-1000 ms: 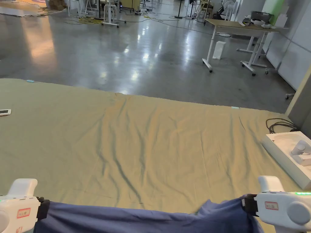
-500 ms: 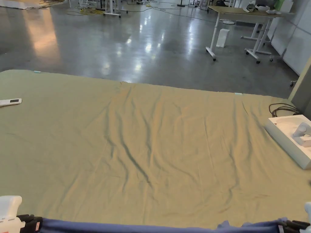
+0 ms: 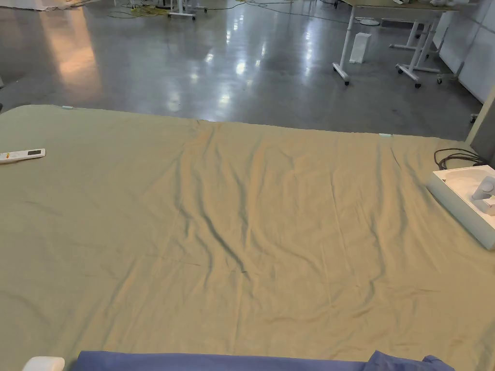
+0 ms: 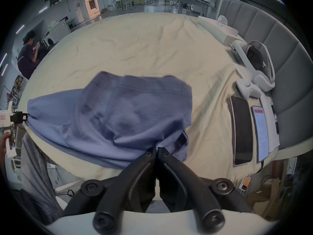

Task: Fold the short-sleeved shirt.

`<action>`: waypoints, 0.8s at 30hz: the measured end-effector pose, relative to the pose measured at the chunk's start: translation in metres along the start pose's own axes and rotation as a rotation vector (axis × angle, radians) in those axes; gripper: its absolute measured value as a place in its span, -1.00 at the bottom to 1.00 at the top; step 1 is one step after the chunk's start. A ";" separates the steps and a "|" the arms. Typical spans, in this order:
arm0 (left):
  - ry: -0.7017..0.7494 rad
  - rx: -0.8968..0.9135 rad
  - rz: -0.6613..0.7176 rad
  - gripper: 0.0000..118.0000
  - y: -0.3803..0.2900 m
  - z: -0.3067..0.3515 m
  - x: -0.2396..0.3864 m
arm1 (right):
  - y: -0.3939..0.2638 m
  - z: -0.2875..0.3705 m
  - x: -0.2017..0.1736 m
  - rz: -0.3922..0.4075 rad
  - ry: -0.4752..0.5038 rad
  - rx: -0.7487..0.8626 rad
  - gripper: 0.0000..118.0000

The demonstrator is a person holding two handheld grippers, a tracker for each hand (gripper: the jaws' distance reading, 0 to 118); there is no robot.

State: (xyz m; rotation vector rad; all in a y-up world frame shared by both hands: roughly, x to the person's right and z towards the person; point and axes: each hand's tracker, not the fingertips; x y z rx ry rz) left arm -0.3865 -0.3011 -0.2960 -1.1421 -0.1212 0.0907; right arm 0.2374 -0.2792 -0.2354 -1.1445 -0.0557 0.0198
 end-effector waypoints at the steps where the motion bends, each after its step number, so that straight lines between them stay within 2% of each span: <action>1: 0.008 -0.008 -0.003 -0.93 0.001 -0.001 0.001 | -0.001 -0.004 -0.002 -0.006 -0.005 -0.002 -0.98; 4: 0.036 -0.017 -0.042 -0.89 0.002 -0.003 0.007 | -0.003 -0.015 -0.010 0.005 -0.041 0.010 -0.91; 5: 0.043 -0.016 -0.049 -0.85 0.002 -0.003 0.008 | -0.002 -0.017 -0.013 0.015 -0.059 0.014 -0.81; 6: 0.049 -0.018 -0.051 -0.75 0.004 -0.002 0.009 | -0.002 -0.016 -0.015 0.022 -0.074 0.015 -0.62; 7: 0.047 -0.018 -0.050 -0.58 0.005 0.001 0.011 | 0.000 -0.014 -0.017 0.029 -0.088 0.014 -0.48; 8: 0.046 -0.016 -0.044 -0.58 0.007 0.005 0.011 | 0.002 -0.009 -0.019 0.049 -0.118 0.022 -0.39; 9: 0.047 -0.007 -0.034 -0.51 0.009 0.008 0.011 | 0.003 -0.002 -0.020 0.069 -0.137 0.052 -0.39; 10: 0.070 0.027 -0.018 -0.31 0.012 0.014 0.011 | 0.005 0.008 -0.022 0.081 -0.159 0.089 -0.14; 11: 0.068 0.070 -0.001 -0.16 0.015 0.022 0.012 | 0.008 0.019 -0.023 0.086 -0.178 0.129 -0.02; 12: 0.047 0.108 0.017 -0.13 0.019 0.029 0.013 | 0.012 0.028 -0.024 0.084 -0.186 0.168 -0.01; 14: 0.017 0.186 0.051 -0.13 0.030 0.042 0.018 | 0.023 0.049 -0.027 0.072 -0.193 0.258 0.16; 15: 0.020 0.223 0.048 -0.13 0.035 0.047 0.023 | 0.029 0.059 -0.029 0.064 -0.184 0.310 0.21; 24: 0.024 0.645 -0.054 -0.13 0.076 0.092 0.101 | 0.083 0.114 -0.084 0.008 -0.085 0.793 0.17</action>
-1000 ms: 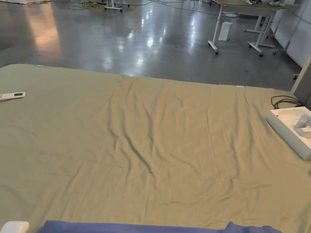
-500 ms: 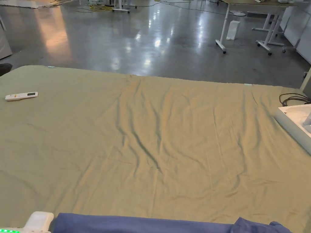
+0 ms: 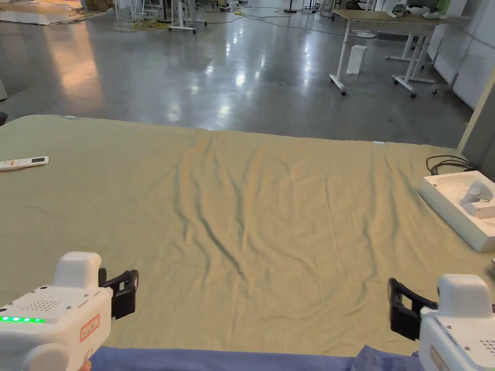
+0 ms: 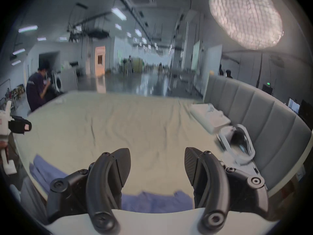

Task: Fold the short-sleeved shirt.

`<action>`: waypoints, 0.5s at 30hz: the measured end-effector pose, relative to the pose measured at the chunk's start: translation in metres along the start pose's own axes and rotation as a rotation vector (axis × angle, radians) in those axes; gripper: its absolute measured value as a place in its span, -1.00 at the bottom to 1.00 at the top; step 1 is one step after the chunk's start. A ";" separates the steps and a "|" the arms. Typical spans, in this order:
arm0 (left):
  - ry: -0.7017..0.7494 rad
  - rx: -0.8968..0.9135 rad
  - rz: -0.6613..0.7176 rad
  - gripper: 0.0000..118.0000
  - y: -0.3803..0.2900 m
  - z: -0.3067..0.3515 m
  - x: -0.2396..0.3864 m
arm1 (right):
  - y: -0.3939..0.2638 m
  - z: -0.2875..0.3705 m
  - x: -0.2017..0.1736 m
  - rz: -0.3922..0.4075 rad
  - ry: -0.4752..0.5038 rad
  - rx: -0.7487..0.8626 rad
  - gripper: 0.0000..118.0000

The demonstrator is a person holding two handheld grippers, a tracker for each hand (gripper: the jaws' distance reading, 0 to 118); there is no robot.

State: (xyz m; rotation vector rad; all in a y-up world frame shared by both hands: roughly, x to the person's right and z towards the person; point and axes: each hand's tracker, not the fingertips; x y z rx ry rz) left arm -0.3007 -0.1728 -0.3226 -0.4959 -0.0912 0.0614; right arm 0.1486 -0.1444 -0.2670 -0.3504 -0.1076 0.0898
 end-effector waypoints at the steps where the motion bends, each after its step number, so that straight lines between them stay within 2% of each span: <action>1: -0.001 0.046 -0.005 -0.13 0.005 0.003 0.009 | 0.005 0.002 -0.008 -0.010 0.009 0.053 0.09; 2: -0.002 0.089 -0.018 -0.13 0.009 0.006 0.017 | 0.009 0.003 -0.017 -0.016 0.011 0.107 -0.05; 3: 0.004 0.125 -0.028 -0.17 0.013 0.009 0.024 | 0.014 0.004 -0.024 -0.023 0.014 0.139 -0.31; 4: 0.010 0.159 -0.035 -0.26 0.015 0.012 0.030 | 0.018 0.007 -0.030 -0.041 0.023 0.174 -0.47; 6: 0.027 0.207 -0.040 -0.52 0.020 0.017 0.041 | 0.026 0.010 -0.042 -0.069 0.022 0.231 -0.66; 8: 0.045 0.236 -0.046 -0.70 0.025 0.021 0.048 | 0.030 0.012 -0.052 -0.052 -0.012 0.267 -0.91; 11: 0.048 0.255 -0.030 -0.94 0.030 0.022 0.049 | 0.037 0.006 -0.063 -0.019 -0.031 0.265 -1.00; 15: 0.025 0.253 0.007 -0.97 0.030 0.021 0.045 | 0.039 -0.001 -0.061 -0.060 0.004 0.253 -1.00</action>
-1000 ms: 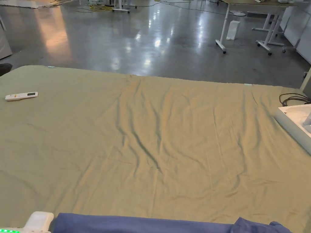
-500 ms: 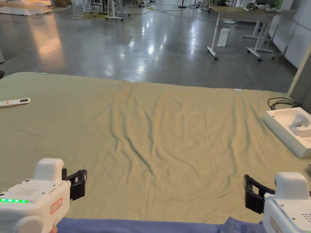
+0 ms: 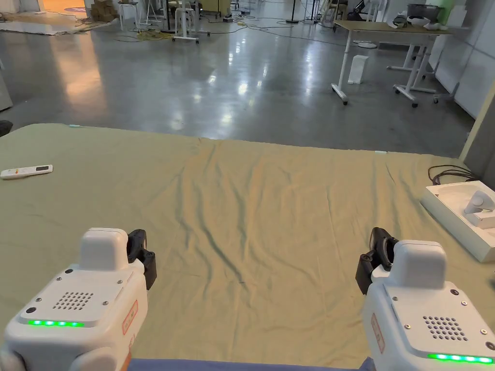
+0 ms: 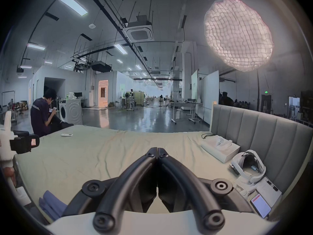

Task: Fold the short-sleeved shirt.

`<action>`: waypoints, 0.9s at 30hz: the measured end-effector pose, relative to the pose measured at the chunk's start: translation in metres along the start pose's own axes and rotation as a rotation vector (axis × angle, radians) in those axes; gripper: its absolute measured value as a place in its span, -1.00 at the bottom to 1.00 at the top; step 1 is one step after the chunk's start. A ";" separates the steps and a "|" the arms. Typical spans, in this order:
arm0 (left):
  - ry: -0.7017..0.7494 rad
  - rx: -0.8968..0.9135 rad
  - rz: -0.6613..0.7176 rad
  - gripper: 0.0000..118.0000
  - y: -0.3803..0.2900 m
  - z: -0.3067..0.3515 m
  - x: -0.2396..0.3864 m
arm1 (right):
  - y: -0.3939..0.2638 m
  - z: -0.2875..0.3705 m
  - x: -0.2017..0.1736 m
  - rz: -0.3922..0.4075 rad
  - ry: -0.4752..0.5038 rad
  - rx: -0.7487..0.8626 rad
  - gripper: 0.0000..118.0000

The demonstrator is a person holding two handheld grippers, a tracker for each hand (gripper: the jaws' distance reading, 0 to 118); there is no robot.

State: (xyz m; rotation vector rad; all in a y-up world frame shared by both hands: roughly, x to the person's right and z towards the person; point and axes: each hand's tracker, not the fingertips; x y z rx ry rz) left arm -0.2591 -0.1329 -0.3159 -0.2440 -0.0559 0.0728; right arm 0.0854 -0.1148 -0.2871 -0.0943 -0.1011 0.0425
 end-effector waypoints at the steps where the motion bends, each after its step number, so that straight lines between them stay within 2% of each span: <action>1: -0.023 0.002 0.014 -0.97 -0.001 0.000 -0.002 | -0.001 -0.002 -0.001 0.002 -0.011 -0.002 -1.00; 8: -0.054 -0.051 0.017 -0.97 -0.003 0.008 -0.031 | -0.006 -0.007 -0.002 0.024 0.020 -0.049 -1.00; 12: -0.098 -0.205 0.053 -0.97 -0.012 0.006 -0.076 | -0.011 -0.012 -0.003 0.043 0.016 -0.110 -1.00; 15: -0.115 -0.346 0.143 -0.97 -0.024 0.001 -0.118 | -0.017 -0.017 0.000 -0.002 0.027 -0.175 -1.00; 19: -0.159 -0.527 0.227 -0.94 -0.047 -0.009 -0.168 | -0.028 -0.022 0.002 -0.009 0.024 -0.227 -1.00; 20: -0.172 -0.571 0.255 -0.88 -0.054 -0.009 -0.174 | -0.030 -0.024 0.001 -0.002 0.016 -0.251 -1.00; 22: -0.182 -0.661 0.308 -0.29 -0.069 -0.016 -0.192 | -0.033 -0.026 0.001 -0.010 0.020 -0.276 -1.00; 23: -0.176 -0.697 0.331 -0.07 -0.076 -0.020 -0.199 | -0.034 -0.026 0.000 -0.015 0.024 -0.286 -1.00; 25: -0.178 -0.755 0.332 0.12 -0.090 -0.023 -0.208 | -0.037 -0.027 -0.002 -0.008 0.024 -0.303 -1.00; 27: -0.184 -0.784 0.324 0.17 -0.101 -0.029 -0.214 | -0.038 -0.027 -0.004 0.005 0.023 -0.314 -1.00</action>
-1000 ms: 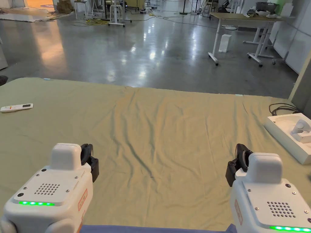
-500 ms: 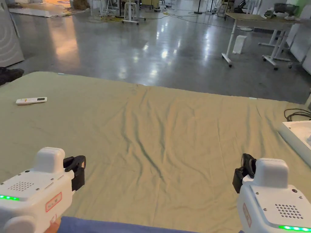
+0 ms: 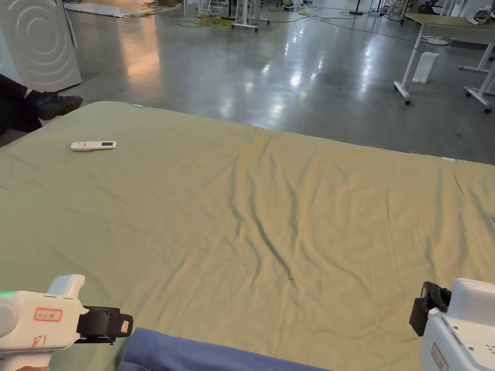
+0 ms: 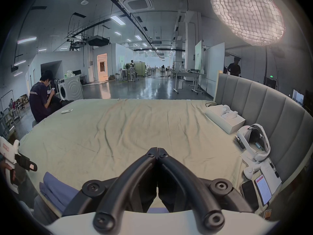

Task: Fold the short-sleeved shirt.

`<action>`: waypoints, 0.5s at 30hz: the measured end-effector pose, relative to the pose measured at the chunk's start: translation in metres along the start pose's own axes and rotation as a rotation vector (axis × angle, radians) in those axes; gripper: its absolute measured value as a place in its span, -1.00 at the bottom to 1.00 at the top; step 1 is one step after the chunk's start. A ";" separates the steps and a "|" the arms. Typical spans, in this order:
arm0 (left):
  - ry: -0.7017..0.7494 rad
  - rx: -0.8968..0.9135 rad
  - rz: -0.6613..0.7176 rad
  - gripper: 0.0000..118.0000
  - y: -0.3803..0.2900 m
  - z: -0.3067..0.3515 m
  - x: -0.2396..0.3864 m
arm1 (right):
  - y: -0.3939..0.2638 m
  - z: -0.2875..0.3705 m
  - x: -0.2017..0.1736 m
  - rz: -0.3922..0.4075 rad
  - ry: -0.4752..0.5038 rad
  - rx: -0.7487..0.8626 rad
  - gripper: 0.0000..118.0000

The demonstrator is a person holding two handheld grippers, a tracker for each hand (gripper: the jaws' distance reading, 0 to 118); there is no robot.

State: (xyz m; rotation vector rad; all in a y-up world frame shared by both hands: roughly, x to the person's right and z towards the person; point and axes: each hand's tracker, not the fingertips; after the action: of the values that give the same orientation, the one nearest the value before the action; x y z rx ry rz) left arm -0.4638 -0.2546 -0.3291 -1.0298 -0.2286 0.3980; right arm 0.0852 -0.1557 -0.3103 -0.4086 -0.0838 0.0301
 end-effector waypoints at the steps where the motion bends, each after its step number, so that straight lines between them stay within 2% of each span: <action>1: -0.027 -0.036 -0.001 0.17 -0.003 -0.004 -0.003 | 0.000 0.000 -0.001 0.002 0.002 -0.005 -1.00; 7: -0.289 -0.150 0.077 0.17 -0.015 -0.030 -0.024 | -0.005 -0.002 -0.002 0.020 0.007 -0.031 -1.00; 11: -0.258 -0.186 0.087 0.17 -0.014 -0.062 -0.057 | -0.007 -0.001 0.000 0.023 -0.001 -0.041 -1.00; 15: -0.399 -0.180 0.238 0.18 -0.014 -0.067 -0.082 | -0.008 0.002 0.003 0.027 -0.011 -0.044 -1.00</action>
State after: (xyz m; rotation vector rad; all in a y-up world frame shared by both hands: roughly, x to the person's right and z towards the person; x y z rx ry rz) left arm -0.5104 -0.3485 -0.3503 -1.1526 -0.5086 0.8118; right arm 0.0879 -0.1622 -0.3049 -0.4538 -0.0900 0.0576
